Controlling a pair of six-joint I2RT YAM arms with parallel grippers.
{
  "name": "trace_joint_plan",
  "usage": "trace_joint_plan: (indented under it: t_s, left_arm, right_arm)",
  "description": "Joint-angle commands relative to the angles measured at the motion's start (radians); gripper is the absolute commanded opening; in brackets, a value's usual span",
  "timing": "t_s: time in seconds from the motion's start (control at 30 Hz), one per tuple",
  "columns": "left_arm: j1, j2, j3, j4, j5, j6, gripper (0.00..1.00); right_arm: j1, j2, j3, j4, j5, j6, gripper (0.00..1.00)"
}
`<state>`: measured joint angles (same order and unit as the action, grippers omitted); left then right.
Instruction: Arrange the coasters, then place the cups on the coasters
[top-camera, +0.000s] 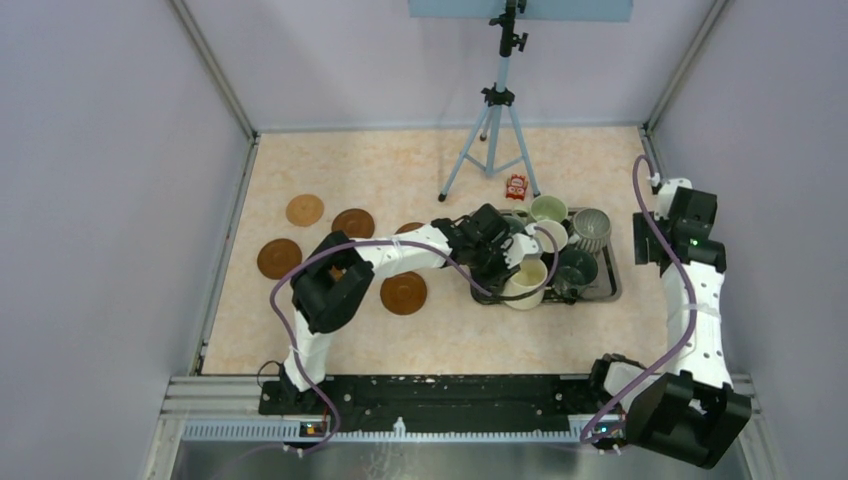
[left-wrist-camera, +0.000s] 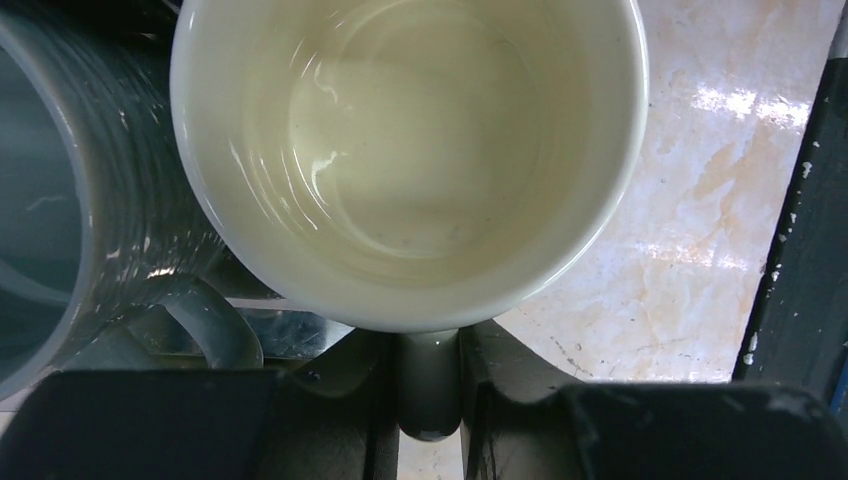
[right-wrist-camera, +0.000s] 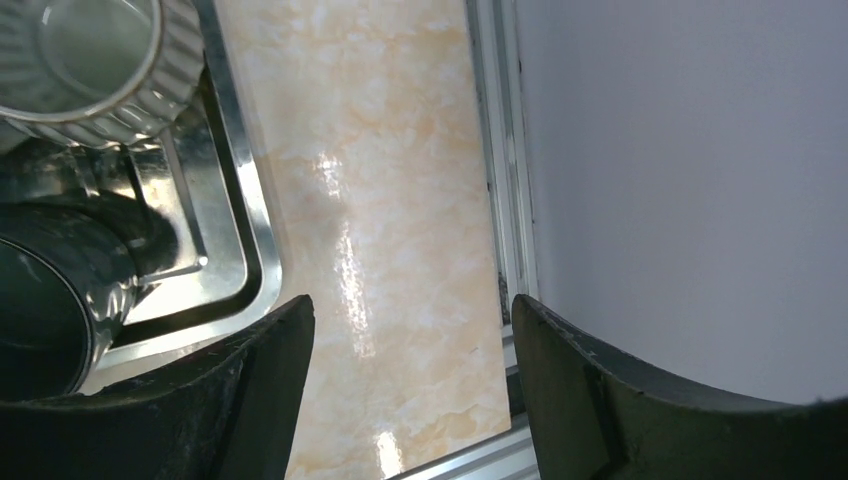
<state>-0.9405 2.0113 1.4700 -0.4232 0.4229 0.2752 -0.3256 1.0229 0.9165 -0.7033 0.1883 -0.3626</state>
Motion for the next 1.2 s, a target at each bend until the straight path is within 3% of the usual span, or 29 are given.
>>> trace_joint_plan:
  t_s: [0.0, 0.23, 0.47, 0.67, 0.87, 1.17]
  left_arm:
    - [-0.007, -0.107, 0.005, 0.017, 0.065, 0.018, 0.00]
    - [-0.005, -0.279, -0.061, 0.026, 0.088, 0.059, 0.00]
    - [0.046, -0.522, -0.151, 0.114, 0.019, -0.003, 0.00]
    - [0.314, -0.610, -0.141, 0.104, -0.045, -0.149, 0.00]
    - [0.533, -0.674, -0.208, 0.120, -0.097, -0.070, 0.00]
    - [0.580, -0.797, -0.560, 0.449, -0.127, 0.057, 0.00]
  right_arm:
    - [-0.005, 0.025, 0.081, -0.019, -0.062, 0.032, 0.72]
    - [-0.006, 0.056, 0.121, -0.041, -0.133, 0.053, 0.72]
    - [-0.006, 0.061, 0.158, -0.072, -0.266, 0.112, 0.73]
    - [-0.006, 0.130, 0.204, -0.110, -0.308, 0.168, 0.74]
    - [-0.006, 0.214, 0.257, -0.133, -0.349, 0.211, 0.74]
    - [-0.006, 0.286, 0.271, -0.145, -0.355, 0.198, 0.74]
